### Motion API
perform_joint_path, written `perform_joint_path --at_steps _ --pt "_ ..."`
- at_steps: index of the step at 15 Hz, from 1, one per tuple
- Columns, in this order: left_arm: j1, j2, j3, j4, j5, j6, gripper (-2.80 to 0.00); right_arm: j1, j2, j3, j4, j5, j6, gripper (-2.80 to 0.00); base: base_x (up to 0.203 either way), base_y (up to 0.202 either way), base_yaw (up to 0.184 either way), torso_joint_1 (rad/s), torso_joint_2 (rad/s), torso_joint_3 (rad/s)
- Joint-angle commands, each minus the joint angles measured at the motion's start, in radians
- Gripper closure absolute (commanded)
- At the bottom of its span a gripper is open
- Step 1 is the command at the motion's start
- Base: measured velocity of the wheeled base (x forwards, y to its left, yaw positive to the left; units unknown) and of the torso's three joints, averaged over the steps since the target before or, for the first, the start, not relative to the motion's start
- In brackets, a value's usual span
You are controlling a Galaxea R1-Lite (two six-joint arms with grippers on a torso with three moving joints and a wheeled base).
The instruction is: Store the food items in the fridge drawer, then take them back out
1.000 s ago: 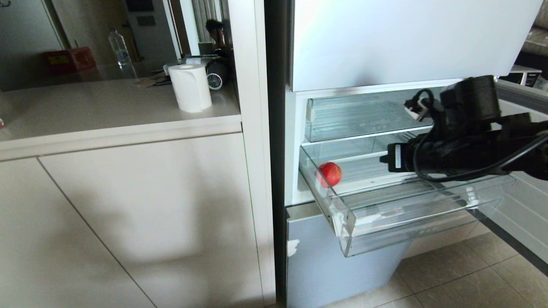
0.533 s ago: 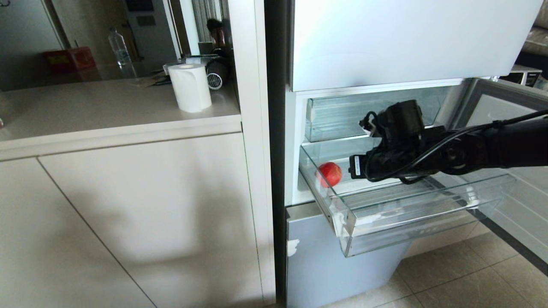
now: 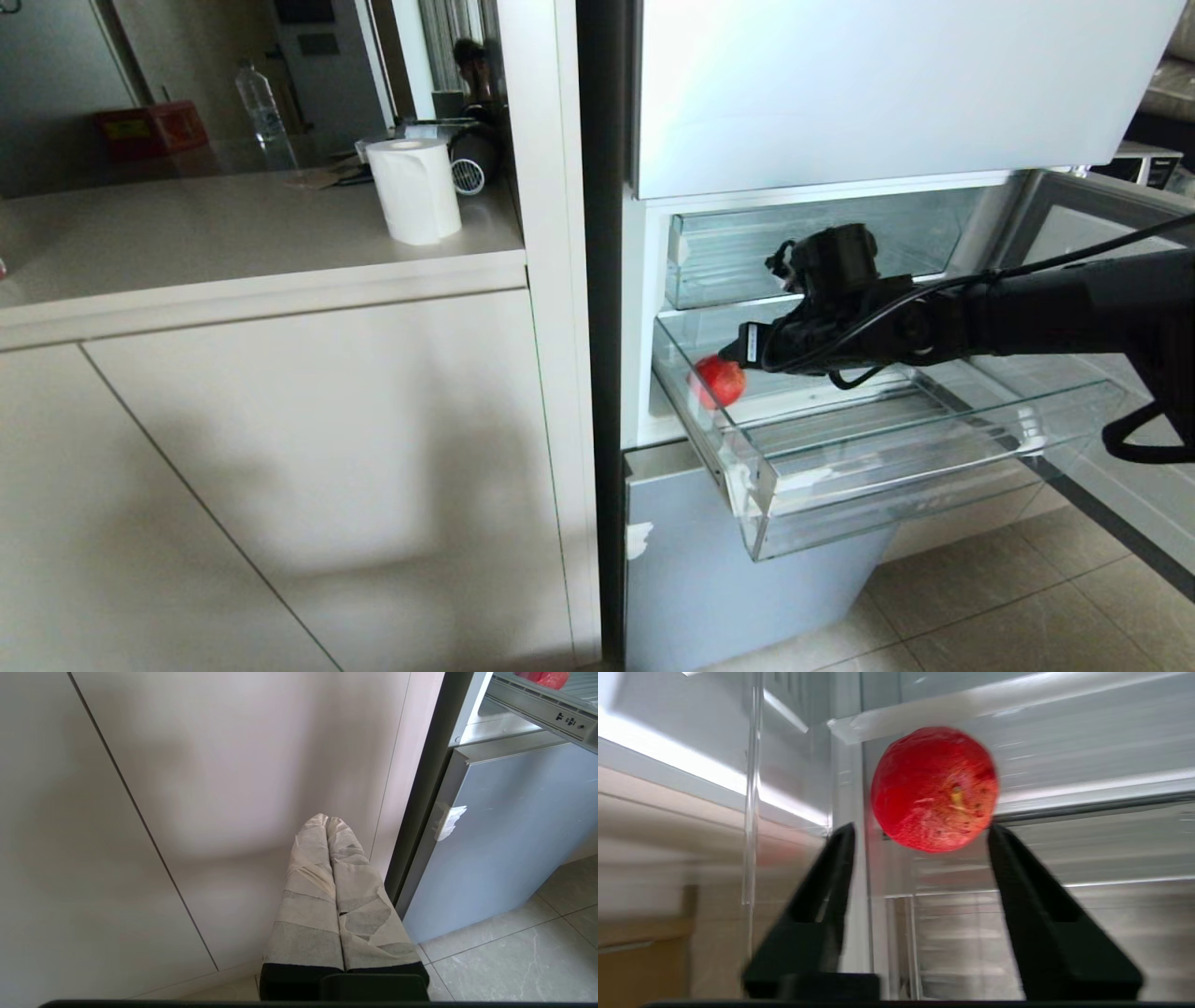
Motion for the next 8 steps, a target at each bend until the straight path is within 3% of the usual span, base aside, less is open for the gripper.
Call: perform_joint_path --at_steps 1,3,8 --pt "0.000 0.000 0.000 0.000 0.001 0.000 0.00 -0.014 0.049 -0.031 0.000 0.057 0.036 -2.80 0.000 0.000 0.000 0.000 0.00 0.000" --pt "0.000 0.000 0.000 0.000 0.000 0.000 0.00 -0.028 0.102 -0.090 -0.001 0.072 0.091 -2.80 0.000 0.000 0.000 0.000 0.00 0.000" --pt "0.000 0.000 0.000 0.000 0.000 0.000 0.00 -0.068 0.200 -0.181 -0.001 0.074 0.105 -2.80 0.000 0.000 0.000 0.000 0.00 0.000"
